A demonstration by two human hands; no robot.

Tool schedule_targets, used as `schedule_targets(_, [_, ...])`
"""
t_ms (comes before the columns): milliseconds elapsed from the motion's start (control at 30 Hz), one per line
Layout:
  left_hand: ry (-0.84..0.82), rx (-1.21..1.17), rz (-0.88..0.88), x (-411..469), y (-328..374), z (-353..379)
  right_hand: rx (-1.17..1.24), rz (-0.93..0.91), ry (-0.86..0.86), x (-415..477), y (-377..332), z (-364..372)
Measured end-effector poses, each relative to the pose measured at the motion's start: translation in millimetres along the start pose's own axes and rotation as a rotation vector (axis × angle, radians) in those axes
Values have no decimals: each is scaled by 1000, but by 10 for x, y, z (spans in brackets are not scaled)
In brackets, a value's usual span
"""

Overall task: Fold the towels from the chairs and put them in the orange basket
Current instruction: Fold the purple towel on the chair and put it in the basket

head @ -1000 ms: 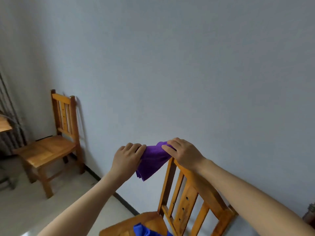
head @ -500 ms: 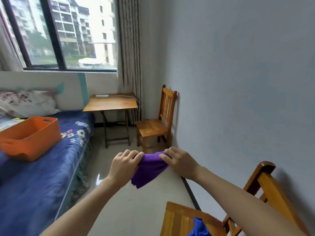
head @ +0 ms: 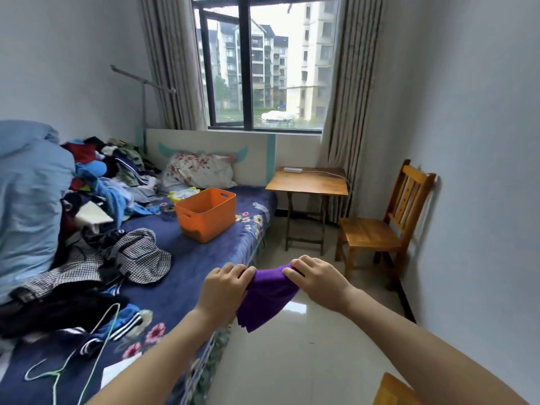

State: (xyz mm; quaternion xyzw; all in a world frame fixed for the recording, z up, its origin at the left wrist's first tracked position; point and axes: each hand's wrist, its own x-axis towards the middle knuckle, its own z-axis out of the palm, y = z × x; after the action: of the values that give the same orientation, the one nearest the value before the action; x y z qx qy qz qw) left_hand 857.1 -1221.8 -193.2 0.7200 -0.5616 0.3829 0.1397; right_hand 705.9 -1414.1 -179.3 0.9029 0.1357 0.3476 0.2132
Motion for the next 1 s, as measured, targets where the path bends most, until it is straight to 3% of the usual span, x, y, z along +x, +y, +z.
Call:
schedule_targets(200, [-33,72,-46,-146,-346,-30,42,2,-8,350,-109,281])
schedule_targets(533, [-144,170,-136,358,-710,491,119,-72,62,778,589,922])
schedule_targets(1000, [-245,142,-323,360,-1890,1499,234,-260,26,1757,1074,2559])
